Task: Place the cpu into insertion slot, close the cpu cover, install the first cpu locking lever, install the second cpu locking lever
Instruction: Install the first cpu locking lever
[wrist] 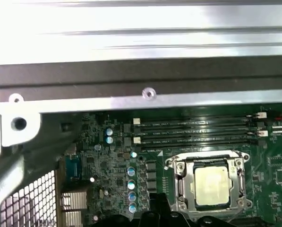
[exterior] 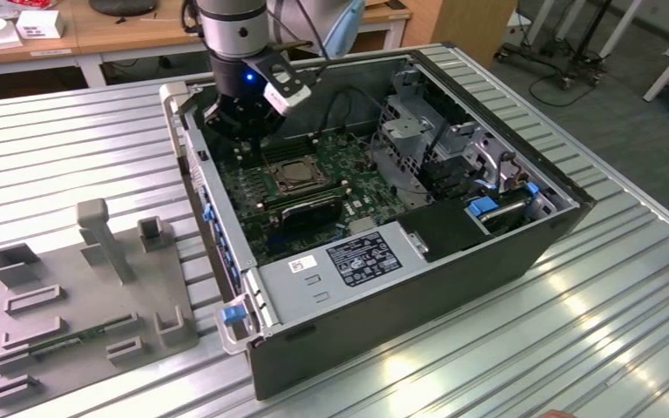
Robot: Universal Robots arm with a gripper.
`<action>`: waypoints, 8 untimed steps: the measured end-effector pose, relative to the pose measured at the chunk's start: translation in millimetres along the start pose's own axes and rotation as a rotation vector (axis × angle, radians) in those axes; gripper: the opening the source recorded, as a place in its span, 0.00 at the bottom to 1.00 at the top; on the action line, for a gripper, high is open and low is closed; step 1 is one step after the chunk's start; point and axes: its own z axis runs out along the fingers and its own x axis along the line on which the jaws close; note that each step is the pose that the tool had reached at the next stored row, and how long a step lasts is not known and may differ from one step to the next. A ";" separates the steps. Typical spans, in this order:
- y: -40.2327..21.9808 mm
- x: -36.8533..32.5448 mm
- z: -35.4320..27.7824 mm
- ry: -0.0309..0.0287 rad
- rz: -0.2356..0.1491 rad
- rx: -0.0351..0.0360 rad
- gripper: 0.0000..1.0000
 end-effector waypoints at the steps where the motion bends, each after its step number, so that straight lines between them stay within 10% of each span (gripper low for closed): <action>1: 0.8 0.8 0.2 -0.0003 0.000 0.0000 0.10; 8: 10.0 5.2 2.1 -0.0012 0.000 -0.0001 0.10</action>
